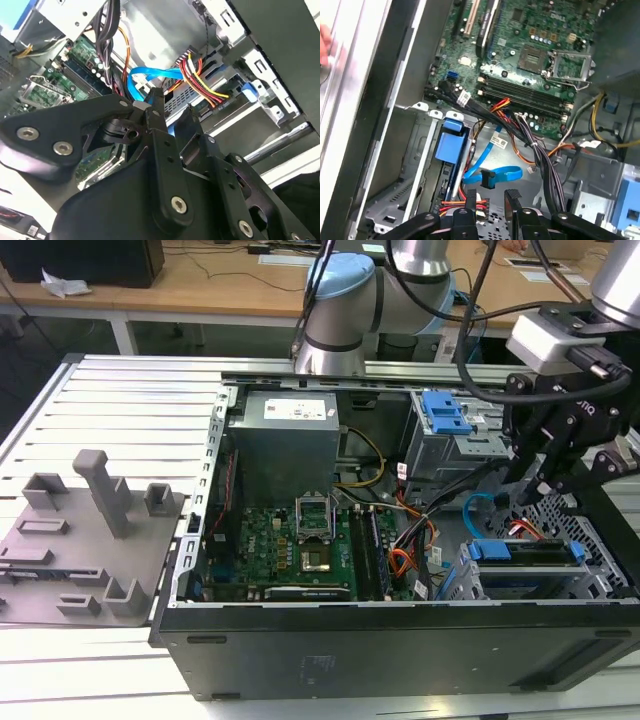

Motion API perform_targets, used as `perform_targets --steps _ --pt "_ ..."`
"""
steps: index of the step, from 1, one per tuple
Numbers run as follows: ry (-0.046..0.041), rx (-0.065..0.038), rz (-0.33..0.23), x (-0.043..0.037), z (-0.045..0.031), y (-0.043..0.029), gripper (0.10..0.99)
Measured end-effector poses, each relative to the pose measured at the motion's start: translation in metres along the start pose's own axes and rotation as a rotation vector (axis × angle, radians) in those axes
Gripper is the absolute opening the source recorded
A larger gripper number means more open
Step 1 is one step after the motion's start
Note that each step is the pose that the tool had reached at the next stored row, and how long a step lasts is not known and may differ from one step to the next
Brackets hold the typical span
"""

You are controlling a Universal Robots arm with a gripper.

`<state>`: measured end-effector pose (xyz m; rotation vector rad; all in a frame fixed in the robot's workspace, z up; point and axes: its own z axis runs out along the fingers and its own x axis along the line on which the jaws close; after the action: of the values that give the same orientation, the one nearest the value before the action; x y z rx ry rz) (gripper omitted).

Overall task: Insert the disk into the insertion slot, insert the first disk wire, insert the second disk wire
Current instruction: 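Insert the second disk wire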

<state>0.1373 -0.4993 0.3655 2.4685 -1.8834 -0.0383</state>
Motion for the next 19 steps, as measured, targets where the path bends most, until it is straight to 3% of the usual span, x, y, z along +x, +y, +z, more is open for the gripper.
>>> perform_targets --steps 2,4,6,11,14,19 --pt "0.0184 -0.002 0.001 -0.0022 0.0008 0.0083 0.361" --pt "0.0286 -0.004 0.001 -0.0039 0.0032 0.0142 0.361" --pt "0.0346 -0.006 0.001 -0.0042 0.0067 0.0150 0.361" --pt "0.0367 -0.006 -0.002 -0.0043 0.0098 0.0154 0.349" --pt "0.0367 -0.006 -0.002 -0.0043 0.0098 0.0155 0.165" --pt "0.0367 -0.006 -0.002 -0.0043 0.0098 0.0155 0.165"
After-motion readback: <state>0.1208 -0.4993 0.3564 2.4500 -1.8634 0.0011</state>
